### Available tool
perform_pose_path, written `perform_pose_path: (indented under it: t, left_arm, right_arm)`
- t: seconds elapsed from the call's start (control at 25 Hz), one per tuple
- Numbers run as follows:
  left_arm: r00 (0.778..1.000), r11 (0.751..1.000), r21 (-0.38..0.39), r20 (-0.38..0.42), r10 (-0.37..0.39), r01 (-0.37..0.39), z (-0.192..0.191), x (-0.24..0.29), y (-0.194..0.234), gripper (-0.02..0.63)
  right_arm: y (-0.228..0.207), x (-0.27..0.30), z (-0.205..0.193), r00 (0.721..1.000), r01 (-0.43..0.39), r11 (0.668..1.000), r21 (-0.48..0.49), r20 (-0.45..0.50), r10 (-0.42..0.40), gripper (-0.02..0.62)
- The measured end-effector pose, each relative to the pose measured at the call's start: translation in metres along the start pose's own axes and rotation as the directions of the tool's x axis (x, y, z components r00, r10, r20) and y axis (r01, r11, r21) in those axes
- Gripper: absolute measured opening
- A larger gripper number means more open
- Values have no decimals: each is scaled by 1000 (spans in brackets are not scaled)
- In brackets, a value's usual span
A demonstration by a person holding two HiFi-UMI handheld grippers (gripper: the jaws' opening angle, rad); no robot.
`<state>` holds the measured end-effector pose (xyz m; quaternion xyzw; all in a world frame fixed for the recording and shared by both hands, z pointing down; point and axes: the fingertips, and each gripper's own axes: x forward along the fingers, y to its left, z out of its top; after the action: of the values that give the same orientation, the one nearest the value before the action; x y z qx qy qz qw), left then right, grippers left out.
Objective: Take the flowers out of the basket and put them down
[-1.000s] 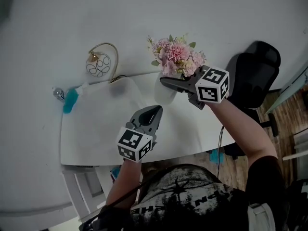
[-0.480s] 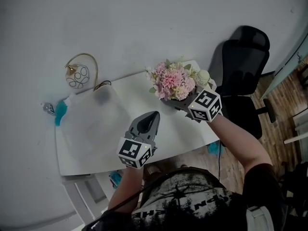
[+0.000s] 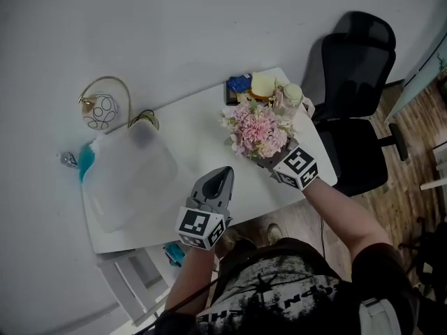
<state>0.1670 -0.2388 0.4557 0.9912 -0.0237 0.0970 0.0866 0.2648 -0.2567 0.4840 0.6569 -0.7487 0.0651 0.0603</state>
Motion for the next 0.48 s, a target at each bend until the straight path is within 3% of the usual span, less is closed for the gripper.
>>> perform_pose_path:
  t: [0.28, 0.48]
  left_arm:
    - [999, 999, 6, -24, 46, -46, -16, 4, -6, 12]
    - [998, 999, -20, -48, 45, -46, -28, 13, -15, 13]
  right_arm:
    - [-5, -6, -52, 999, 9, 1000, -21, -38, -10, 333]
    - [-5, -8, -55, 1000, -3, 1000, 0, 14, 3, 333]
